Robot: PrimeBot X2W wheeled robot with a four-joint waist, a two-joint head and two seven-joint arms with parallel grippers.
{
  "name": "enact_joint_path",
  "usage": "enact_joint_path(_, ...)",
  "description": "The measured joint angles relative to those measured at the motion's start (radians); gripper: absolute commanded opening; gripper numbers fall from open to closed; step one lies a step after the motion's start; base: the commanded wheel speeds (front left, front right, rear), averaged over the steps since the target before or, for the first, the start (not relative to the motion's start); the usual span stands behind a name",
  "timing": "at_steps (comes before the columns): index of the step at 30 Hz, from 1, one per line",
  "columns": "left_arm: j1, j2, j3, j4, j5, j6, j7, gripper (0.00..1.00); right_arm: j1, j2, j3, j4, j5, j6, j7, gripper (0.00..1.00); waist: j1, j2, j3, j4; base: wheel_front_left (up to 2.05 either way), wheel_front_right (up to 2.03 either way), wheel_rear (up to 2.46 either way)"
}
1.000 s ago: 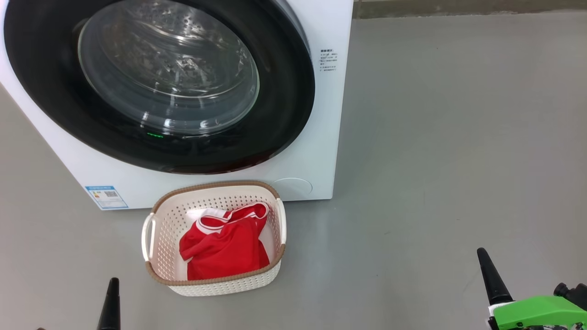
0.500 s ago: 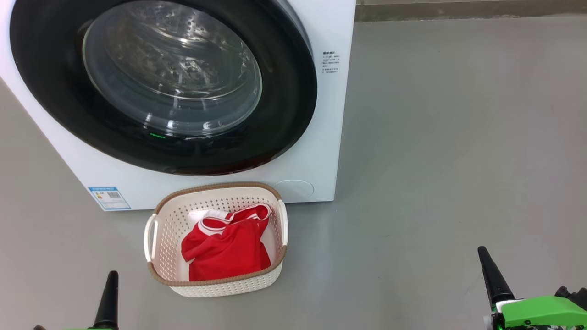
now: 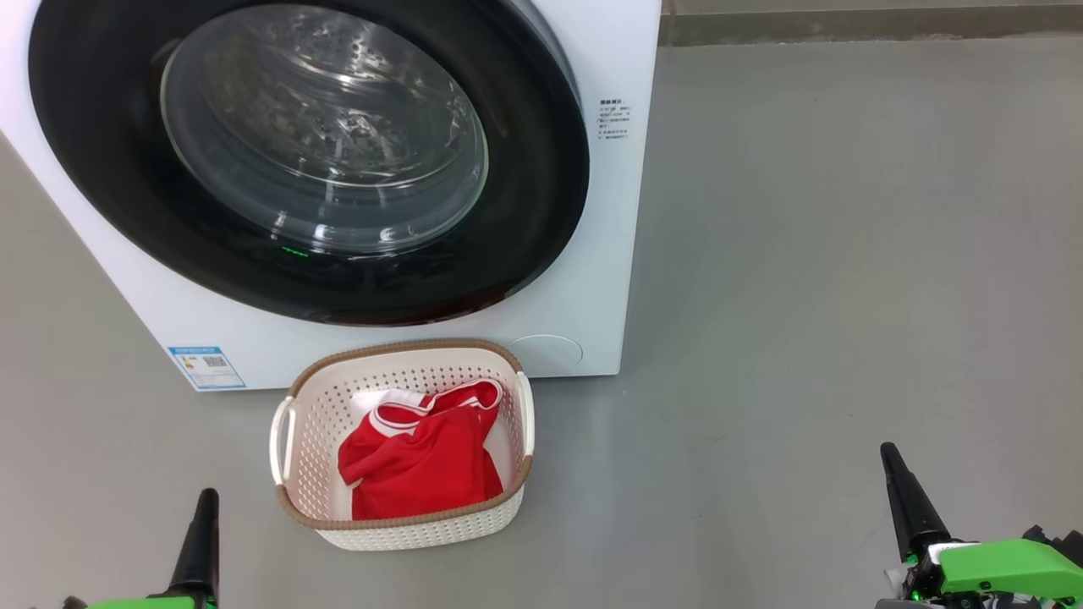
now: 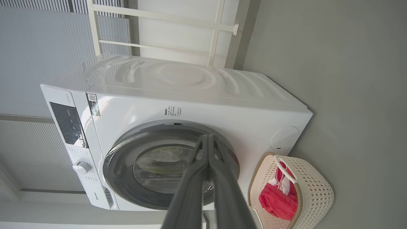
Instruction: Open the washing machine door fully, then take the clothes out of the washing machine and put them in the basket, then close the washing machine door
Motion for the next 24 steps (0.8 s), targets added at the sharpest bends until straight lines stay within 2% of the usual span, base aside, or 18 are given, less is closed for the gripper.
enact_joint_path(12,-0.009,-0.008,0.011,-0.002,-0.104,0.0,0.027,0.0,0.0,0.012,-0.018,-0.009,0.099,0.0,0.027,0.0,0.0,0.0,-0.005,0.004,0.0,0.0,0.0)
enact_joint_path(24,-0.018,-0.012,0.012,-0.003,-0.108,0.0,0.031,0.0,0.0,0.014,-0.021,-0.009,0.103,0.0,0.027,0.0,0.0,0.0,-0.005,0.004,0.0,0.0,0.0)
